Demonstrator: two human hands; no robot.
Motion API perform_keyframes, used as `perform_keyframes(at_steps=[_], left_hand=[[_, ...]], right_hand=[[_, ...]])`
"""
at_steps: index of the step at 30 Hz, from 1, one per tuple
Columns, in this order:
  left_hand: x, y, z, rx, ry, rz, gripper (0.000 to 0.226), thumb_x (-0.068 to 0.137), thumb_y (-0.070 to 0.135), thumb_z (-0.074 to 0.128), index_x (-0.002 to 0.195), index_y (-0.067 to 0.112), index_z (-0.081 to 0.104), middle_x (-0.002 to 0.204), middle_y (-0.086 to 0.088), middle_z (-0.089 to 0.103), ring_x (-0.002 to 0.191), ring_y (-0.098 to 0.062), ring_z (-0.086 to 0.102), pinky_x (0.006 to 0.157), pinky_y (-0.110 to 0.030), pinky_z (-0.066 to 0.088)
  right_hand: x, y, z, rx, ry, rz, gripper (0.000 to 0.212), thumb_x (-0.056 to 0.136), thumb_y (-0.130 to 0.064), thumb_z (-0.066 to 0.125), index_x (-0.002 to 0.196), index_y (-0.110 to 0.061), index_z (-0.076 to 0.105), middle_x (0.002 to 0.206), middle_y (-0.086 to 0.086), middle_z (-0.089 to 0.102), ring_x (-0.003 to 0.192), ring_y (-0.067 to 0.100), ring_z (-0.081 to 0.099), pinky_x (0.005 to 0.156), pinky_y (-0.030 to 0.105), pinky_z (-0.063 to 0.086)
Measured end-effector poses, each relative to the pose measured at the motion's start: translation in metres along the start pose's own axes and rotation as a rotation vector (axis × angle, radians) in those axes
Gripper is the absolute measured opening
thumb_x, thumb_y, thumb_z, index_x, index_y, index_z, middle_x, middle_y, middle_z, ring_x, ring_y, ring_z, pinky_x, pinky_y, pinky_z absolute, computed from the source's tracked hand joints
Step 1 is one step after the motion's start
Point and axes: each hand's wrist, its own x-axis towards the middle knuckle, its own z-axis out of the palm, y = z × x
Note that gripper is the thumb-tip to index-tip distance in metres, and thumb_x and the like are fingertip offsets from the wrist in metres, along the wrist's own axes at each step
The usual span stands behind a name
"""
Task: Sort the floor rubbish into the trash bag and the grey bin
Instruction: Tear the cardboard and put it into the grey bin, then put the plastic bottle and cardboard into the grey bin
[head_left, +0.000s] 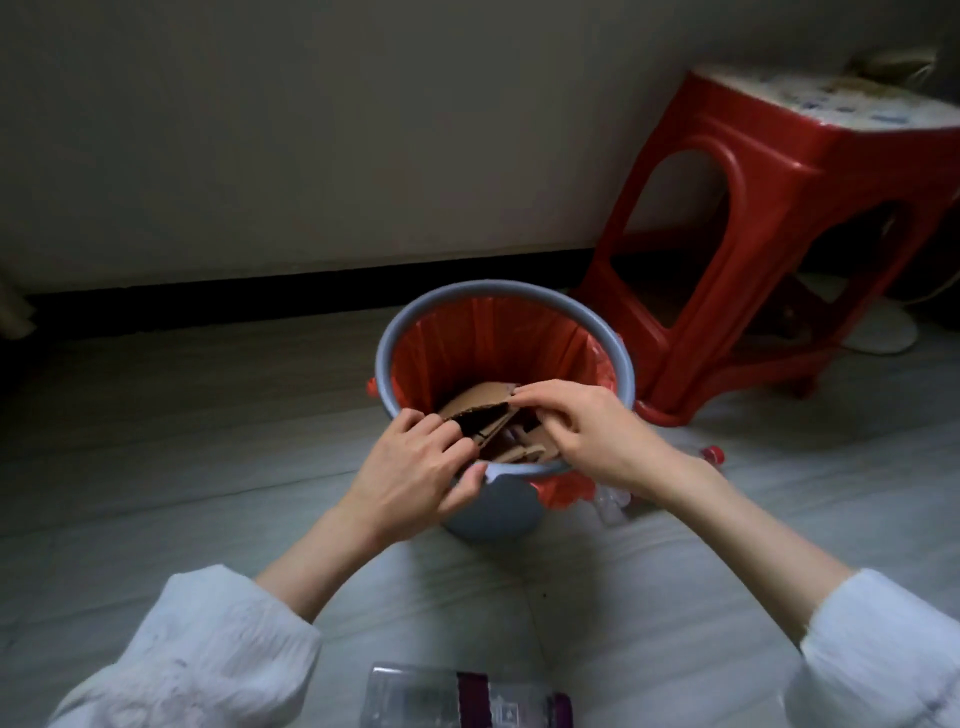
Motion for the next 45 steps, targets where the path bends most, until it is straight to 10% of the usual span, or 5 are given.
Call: perform_keyframes(at_steps=[6, 12, 21, 35, 45], left_hand=[[-0.008, 0.043, -0.001, -0.004, 0.232, 0.345, 0.020, 0.086, 0.014, 0.045, 0.104, 0.015, 0.054, 0.103, -0.005, 0.054, 0.089, -0.023, 0.049, 0.080, -0.037, 0.038], [-0.043, 0.101, 0.043, -0.083, -0.319, 0.810, 0.009, 0.083, 0.022, 0.052, 0.090, 0.018, 0.056, 0.082, 0.001, 0.056, 0.070, -0.018, 0.051, 0.063, -0.029, 0.034], [-0.068, 0.141, 0.109, -0.213, -1.092, 0.242, 0.079, 0.079, 0.056, 0.056, 0.142, 0.019, 0.024, 0.133, -0.008, 0.041, 0.119, -0.030, 0.041, 0.097, -0.038, 0.032], [-0.065, 0.142, 0.138, -0.383, -1.263, 0.225, 0.063, 0.079, 0.030, 0.059, 0.136, 0.033, 0.032, 0.130, -0.008, 0.043, 0.119, -0.028, 0.037, 0.096, -0.037, 0.032], [-0.038, 0.126, 0.119, -0.500, -1.112, 0.080, 0.031, 0.087, 0.034, 0.056, 0.116, 0.023, 0.053, 0.110, -0.003, 0.056, 0.101, -0.022, 0.053, 0.080, -0.027, 0.045]], right_hand=[[-0.088, 0.046, 0.013, 0.098, 0.341, 0.102, 0.023, 0.084, -0.010, 0.048, 0.092, -0.011, 0.070, 0.084, -0.004, 0.066, 0.080, 0.008, 0.059, 0.073, 0.013, 0.042], [-0.144, 0.134, 0.059, -0.110, -0.021, 0.393, 0.034, 0.092, -0.017, 0.051, 0.126, -0.015, 0.053, 0.122, 0.004, 0.059, 0.115, 0.023, 0.054, 0.096, 0.034, 0.042], [-0.108, 0.232, 0.070, -0.302, -0.179, 0.544, 0.074, 0.088, -0.025, 0.057, 0.147, -0.015, 0.016, 0.154, 0.010, 0.020, 0.142, 0.027, 0.016, 0.114, 0.043, 0.025], [-0.062, 0.266, 0.087, -0.556, -0.462, 0.447, 0.078, 0.075, -0.062, 0.060, 0.137, -0.022, 0.034, 0.135, 0.012, 0.040, 0.126, 0.032, 0.035, 0.108, 0.052, 0.025], [-0.178, 0.219, 0.103, -0.138, -0.401, 0.927, 0.105, 0.074, -0.037, 0.071, 0.148, -0.019, -0.003, 0.143, 0.015, 0.032, 0.126, 0.036, 0.041, 0.100, 0.044, 0.039]])
